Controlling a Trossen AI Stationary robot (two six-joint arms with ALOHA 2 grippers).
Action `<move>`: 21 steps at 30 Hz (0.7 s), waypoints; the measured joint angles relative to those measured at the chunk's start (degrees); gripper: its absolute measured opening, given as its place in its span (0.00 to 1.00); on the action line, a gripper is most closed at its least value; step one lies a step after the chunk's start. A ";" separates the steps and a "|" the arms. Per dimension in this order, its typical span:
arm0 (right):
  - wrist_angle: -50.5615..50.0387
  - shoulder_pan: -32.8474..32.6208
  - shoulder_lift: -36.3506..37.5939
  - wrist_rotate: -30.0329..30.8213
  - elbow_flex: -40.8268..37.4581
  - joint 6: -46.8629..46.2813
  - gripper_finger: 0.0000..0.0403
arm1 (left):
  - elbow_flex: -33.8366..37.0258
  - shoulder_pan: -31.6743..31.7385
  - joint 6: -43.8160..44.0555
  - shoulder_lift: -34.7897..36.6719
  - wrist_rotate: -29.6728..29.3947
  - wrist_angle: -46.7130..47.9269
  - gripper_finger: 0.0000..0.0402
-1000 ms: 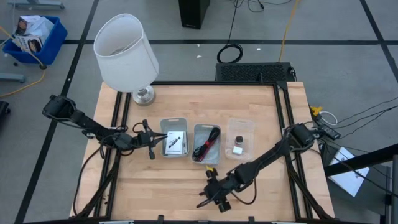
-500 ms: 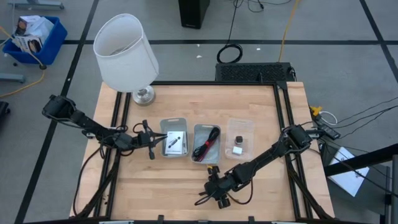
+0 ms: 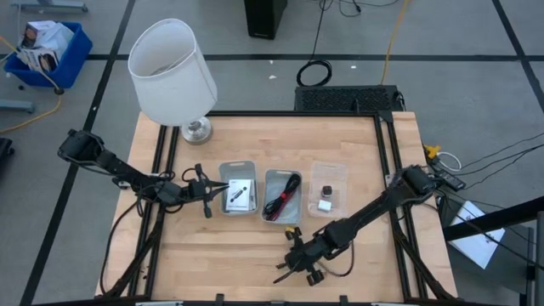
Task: Pick and place items into bin
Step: Put the black charger cable into the right gray bin
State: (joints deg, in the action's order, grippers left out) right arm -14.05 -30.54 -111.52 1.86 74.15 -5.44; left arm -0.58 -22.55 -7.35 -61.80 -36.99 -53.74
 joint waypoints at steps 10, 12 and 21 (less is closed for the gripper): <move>-13.87 6.58 18.98 13.09 7.21 17.49 0.03 | 0.00 0.02 -0.30 0.00 -0.07 0.00 0.09; -13.91 9.65 22.08 13.35 7.53 20.30 0.03 | 0.00 0.02 -0.39 0.00 -0.17 0.00 0.09; -15.60 24.67 24.45 8.54 7.54 31.32 0.03 | 0.00 0.02 -0.37 0.00 -0.41 0.00 0.09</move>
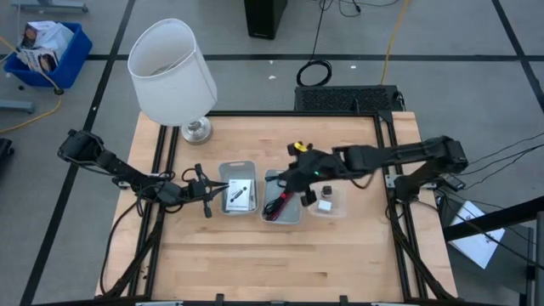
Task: Pick and place items into bin
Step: Put the black charger cable into the right gray bin
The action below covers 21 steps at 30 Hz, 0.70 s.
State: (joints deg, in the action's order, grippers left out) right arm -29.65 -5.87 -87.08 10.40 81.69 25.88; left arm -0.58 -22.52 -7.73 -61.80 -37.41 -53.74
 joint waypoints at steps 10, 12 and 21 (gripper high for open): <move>-3.32 3.91 -10.03 -6.27 -0.85 22.81 0.03 | 0.00 0.00 -1.36 0.00 -0.09 0.11 0.09; -4.68 3.68 -12.79 -6.04 -0.87 26.06 0.03 | 0.00 0.00 -1.40 0.00 -0.09 0.13 0.09; -7.85 3.76 -20.86 -3.24 -0.96 30.34 0.03 | 0.00 0.00 -2.33 0.00 -0.18 0.23 0.09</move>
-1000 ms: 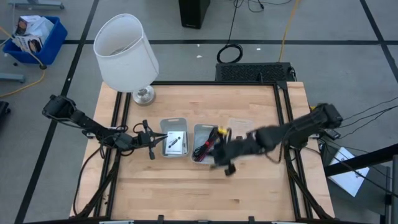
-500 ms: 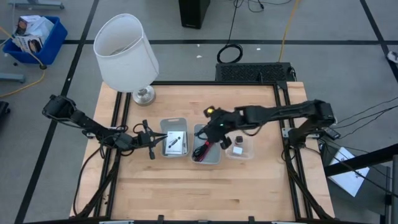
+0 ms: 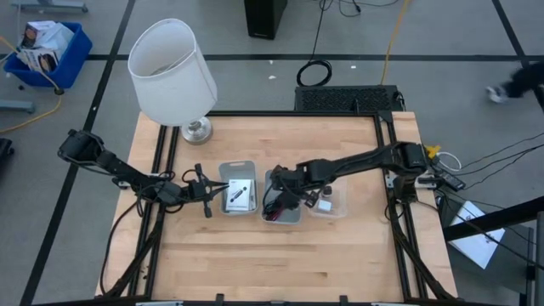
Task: Pick and place items into bin
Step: Put the black charger cable into the right gray bin
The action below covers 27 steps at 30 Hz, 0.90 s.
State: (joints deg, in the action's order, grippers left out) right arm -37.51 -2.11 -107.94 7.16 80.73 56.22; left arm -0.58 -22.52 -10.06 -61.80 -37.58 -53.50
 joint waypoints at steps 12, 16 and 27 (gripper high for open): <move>1.12 -0.26 -0.98 -2.73 0.02 -3.88 0.04 | 0.00 0.00 -0.21 0.00 -0.02 0.02 0.09; 2.32 -0.24 -0.96 -2.63 0.04 -7.29 0.12 | 0.00 0.00 -0.18 0.00 -0.02 0.01 0.09; 2.90 -2.22 -0.21 8.68 0.02 -7.56 0.31 | 0.00 0.00 0.19 0.00 -0.02 0.01 0.09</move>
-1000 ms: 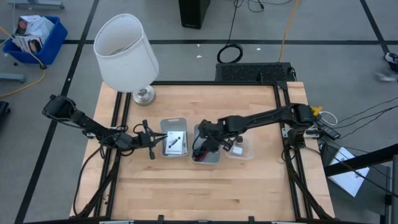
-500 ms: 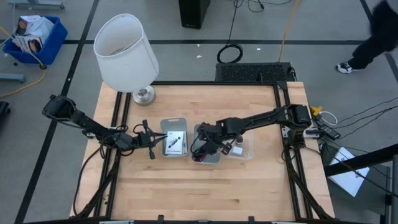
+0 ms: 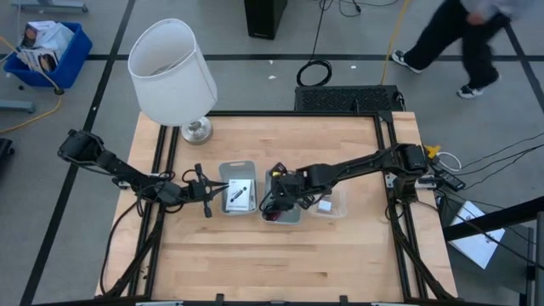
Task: Pick and place items into bin
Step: Put the black charger cable into the right gray bin
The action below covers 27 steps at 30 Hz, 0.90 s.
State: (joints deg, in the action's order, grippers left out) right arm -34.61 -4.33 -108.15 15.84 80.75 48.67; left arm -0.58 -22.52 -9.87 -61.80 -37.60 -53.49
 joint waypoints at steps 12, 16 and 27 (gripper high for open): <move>6.96 -1.00 15.64 -1.07 0.02 -15.69 0.23 | 0.00 0.00 0.06 0.00 0.00 0.12 0.09; 7.27 -2.98 21.54 -6.22 -0.18 -23.96 0.10 | 0.00 0.00 -0.13 0.00 0.00 0.09 0.09; 34.67 -15.54 32.10 -1.58 -19.52 -37.87 0.01 | 0.00 0.00 2.47 0.00 -0.17 -0.74 0.09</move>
State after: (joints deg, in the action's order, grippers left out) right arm 0.06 -19.88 -76.05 14.26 61.23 10.79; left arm -0.58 -22.52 -7.40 -61.80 -37.77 -54.24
